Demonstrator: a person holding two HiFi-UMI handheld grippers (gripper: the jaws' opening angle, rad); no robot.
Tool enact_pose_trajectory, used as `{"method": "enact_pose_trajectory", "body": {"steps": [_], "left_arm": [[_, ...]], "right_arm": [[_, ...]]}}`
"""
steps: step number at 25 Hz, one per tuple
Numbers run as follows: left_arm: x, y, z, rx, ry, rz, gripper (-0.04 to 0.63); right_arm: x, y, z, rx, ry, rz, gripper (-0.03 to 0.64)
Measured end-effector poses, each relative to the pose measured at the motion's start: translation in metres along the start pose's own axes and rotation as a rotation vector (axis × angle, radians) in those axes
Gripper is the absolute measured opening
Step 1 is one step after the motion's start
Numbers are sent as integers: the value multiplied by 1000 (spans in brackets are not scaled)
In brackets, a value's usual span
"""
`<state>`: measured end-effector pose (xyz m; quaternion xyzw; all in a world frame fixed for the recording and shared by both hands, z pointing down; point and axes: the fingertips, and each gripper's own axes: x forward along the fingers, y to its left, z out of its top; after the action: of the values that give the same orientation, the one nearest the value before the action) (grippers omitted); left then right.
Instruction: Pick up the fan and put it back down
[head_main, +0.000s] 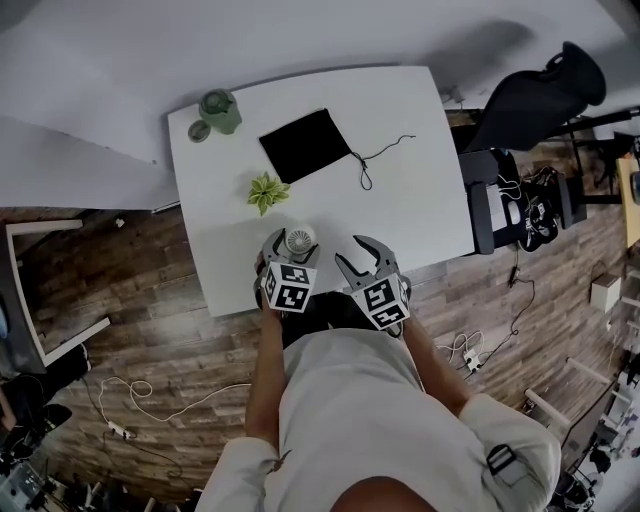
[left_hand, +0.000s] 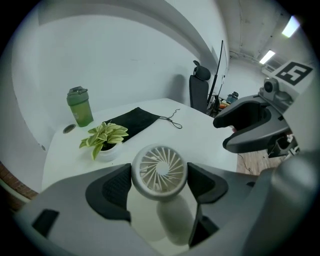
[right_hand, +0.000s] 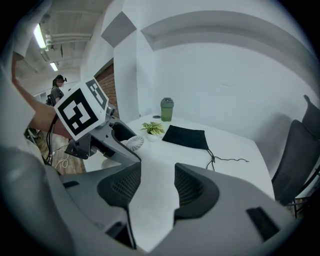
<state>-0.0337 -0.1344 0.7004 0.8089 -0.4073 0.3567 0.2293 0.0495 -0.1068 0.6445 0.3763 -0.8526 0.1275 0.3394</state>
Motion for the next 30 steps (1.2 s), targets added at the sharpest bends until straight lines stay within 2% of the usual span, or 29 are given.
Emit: {"method": "enact_pose_trajectory", "body": {"steps": [18, 30], "left_arm": [[-66, 9, 29, -20, -162, 113, 345], [-131, 10, 69, -36, -321, 181, 345]], "right_arm": [[-24, -4, 45, -78, -114, -20, 213], [-59, -2, 82, -110, -229, -28, 213]]}}
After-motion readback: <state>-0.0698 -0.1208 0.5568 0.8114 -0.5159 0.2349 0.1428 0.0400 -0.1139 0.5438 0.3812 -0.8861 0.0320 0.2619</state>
